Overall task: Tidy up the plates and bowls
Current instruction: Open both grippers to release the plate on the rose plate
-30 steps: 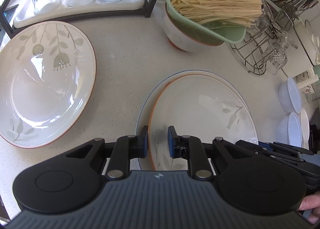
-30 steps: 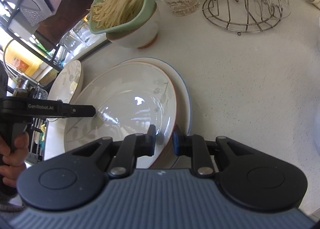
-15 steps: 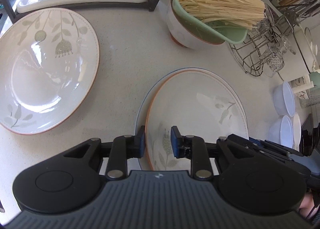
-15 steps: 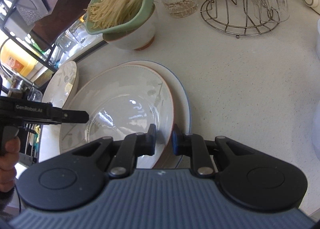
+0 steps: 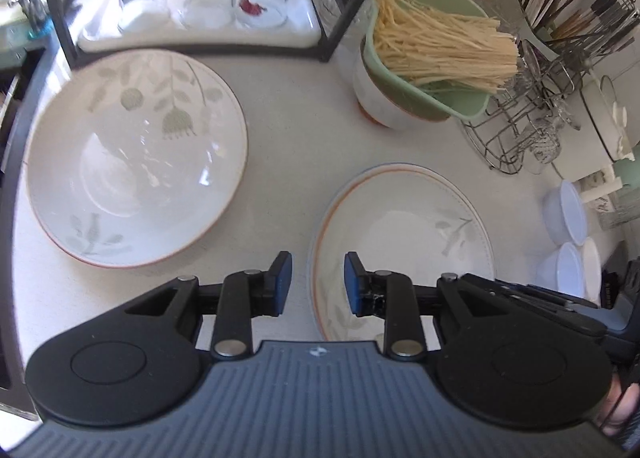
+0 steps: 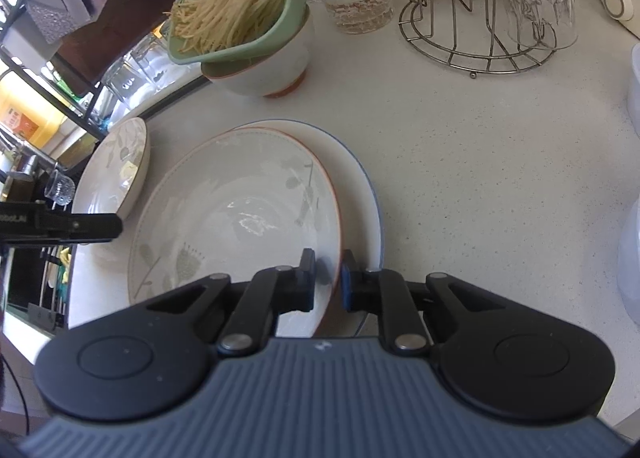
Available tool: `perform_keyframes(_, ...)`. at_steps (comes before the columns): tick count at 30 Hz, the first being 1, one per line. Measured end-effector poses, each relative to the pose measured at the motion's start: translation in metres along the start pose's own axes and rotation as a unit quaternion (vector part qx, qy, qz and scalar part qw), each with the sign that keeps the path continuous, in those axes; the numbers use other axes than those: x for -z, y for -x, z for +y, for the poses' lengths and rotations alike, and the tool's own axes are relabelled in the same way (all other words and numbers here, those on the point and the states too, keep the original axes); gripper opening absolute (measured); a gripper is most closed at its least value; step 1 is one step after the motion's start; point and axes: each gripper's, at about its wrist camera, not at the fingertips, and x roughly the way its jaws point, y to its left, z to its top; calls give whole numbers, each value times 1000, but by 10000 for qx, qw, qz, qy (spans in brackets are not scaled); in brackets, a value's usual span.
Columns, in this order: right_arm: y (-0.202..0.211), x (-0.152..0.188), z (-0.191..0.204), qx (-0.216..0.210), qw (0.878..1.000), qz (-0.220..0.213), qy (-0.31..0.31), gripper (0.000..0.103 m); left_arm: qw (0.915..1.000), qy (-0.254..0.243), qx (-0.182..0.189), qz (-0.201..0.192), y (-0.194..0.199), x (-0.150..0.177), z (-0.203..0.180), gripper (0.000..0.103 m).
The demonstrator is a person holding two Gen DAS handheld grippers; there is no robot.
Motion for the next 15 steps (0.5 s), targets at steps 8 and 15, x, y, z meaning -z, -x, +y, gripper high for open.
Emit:
perform_keyframes(8,26,-1,4,213,9981,-584,3,15,9990,-135,-93,-407,29,2,-16,32)
perform_keyframes(15,59,-2,17,161,9945,-1032,90,15,9966,-264,-174,-760,67,9,-32,33)
